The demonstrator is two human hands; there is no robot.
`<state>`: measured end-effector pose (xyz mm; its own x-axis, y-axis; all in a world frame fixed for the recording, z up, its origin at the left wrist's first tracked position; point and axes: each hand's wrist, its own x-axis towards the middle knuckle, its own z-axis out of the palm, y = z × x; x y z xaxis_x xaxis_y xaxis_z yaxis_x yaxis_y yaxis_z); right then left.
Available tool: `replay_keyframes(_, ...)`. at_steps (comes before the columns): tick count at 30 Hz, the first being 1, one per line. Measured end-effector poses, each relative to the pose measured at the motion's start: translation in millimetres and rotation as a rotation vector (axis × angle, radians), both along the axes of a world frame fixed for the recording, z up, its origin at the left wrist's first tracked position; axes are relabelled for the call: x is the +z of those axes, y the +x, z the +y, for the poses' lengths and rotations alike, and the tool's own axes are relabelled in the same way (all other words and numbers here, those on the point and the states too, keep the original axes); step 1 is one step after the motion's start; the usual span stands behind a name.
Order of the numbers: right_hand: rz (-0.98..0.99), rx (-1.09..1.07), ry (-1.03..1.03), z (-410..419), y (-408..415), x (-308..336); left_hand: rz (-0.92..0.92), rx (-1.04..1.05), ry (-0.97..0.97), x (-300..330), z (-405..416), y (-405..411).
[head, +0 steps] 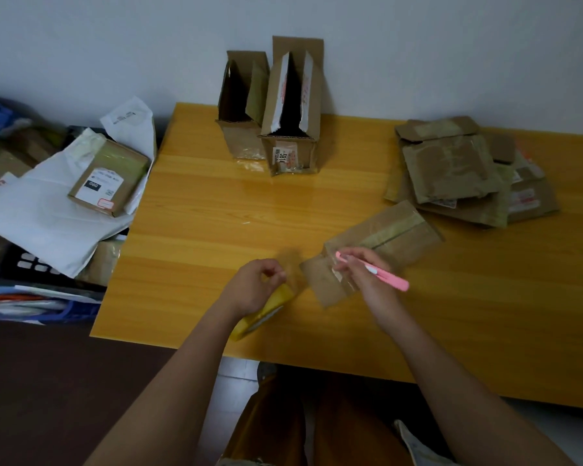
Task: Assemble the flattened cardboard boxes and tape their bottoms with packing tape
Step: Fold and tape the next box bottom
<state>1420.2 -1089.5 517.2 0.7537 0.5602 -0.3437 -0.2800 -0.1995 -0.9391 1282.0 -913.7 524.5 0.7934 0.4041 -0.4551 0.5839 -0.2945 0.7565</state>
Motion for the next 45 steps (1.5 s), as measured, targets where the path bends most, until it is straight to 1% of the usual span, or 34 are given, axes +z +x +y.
replay_keyframes(1, -0.068, 0.029, 0.001, 3.3, -2.2, 3.1, -0.023, 0.012, -0.005, -0.8, 1.0, -3.3)
replay_keyframes(3, -0.164, 0.154, 0.006, 12.6, -12.6, 8.1, -0.065, 0.019, -0.016, -0.7, 2.5, -10.1)
replay_keyframes(5, -0.226, 0.302, -0.087, 25.2, -26.9, 5.5, -0.099, 0.007, -0.022, -0.7, 3.6, -17.1)
replay_keyframes(7, -0.225, 0.362, -0.186, 39.3, -41.9, 0.3, -0.131, 0.005, 0.002, -1.4, 5.7, -23.4)
replay_keyframes(10, -0.050, 0.290, -0.132, 55.0, -61.4, -3.8, -0.174, 0.000, 0.015, -0.9, 10.9, -33.7)
replay_keyframes(13, 0.020, 0.251, -0.099, 61.3, -68.5, -3.9, -0.231, 0.018, -0.018, 0.0, 17.1, -44.4)
replay_keyframes(16, 0.115, 0.327, -0.091, 64.1, -67.0, -4.7, -0.226, 0.007, -0.074, 2.7, 21.0, -49.6)
replay_keyframes(18, 0.257, 0.386, -0.035, 67.3, -65.3, -2.3, -0.190, -0.001, -0.127, 4.2, 21.2, -51.6)
replay_keyframes(20, 0.419, 0.391, 0.072, 71.9, -63.6, 0.5, -0.185, 0.000, -0.173, 3.6, 21.6, -53.4)
replay_keyframes(21, 0.448, 0.391, 0.080, 73.5, -62.9, 3.2, -0.184, -0.004, -0.184, 3.2, 21.9, -54.0)
replay_keyframes(26, 0.411, 0.369, -0.041, 74.2, -59.5, 2.2, -0.109, -0.033, -0.208, 2.1, 24.8, -56.8)
replay_keyframes(28, 0.357, 0.401, -0.070, 73.5, -59.5, -0.3, -0.084, -0.032, -0.215, 3.4, 27.2, -56.1)
replay_keyframes(31, 0.262, 0.436, -0.066, 74.5, -60.4, -1.8, -0.042, -0.050, -0.239, 7.7, 30.6, -53.6)
replay_keyframes(35, 0.232, 0.395, -0.038, 74.3, -61.8, -2.6, -0.021, -0.072, -0.257, 12.8, 34.2, -52.9)
replay_keyframes(42, 0.288, 0.314, 0.042, 74.2, -63.5, -7.0, -0.015, -0.130, -0.220, 14.3, 29.2, -52.0)
replay_keyframes(45, 0.255, 0.301, 0.015, 75.7, -64.9, -8.8, -0.005, -0.148, -0.229, 15.9, 26.8, -49.4)
